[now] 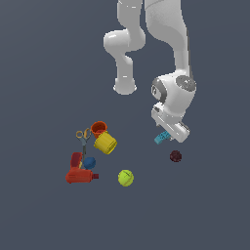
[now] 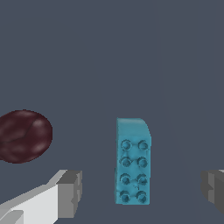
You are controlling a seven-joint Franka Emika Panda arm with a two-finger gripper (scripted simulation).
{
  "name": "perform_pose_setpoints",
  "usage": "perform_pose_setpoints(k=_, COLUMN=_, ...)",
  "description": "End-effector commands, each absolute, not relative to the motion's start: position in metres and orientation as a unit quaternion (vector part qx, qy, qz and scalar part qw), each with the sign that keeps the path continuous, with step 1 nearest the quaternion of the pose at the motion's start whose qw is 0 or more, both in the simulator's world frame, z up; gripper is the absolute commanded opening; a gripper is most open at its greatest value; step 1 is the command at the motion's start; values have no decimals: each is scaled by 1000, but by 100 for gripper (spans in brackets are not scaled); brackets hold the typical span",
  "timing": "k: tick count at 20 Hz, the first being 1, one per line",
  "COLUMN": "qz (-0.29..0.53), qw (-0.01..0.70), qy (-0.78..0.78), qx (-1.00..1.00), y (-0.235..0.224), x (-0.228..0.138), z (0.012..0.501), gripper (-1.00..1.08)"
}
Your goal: Pick up a designated object from a clutter of objects.
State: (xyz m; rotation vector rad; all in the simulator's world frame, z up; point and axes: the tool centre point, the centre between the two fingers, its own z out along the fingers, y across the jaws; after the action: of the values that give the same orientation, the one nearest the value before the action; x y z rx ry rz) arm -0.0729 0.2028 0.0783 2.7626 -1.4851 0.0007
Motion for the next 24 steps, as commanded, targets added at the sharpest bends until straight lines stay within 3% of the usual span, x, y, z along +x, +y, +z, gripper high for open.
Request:
perform_pose_setpoints(k=1, qz=0, qw=1, qy=-482, qx=876, y=206, x=-76, z=75, gripper=100)
perform_pose_setpoints(k=12, qz=0, qw=0, qy=-487, qx=873, y=210, x=-78, z=68, gripper=100)
perform_pose_setpoints(k=24, qz=0, qw=0, qy=-488, qx=873, y=210, x=-79, z=24, gripper=100)
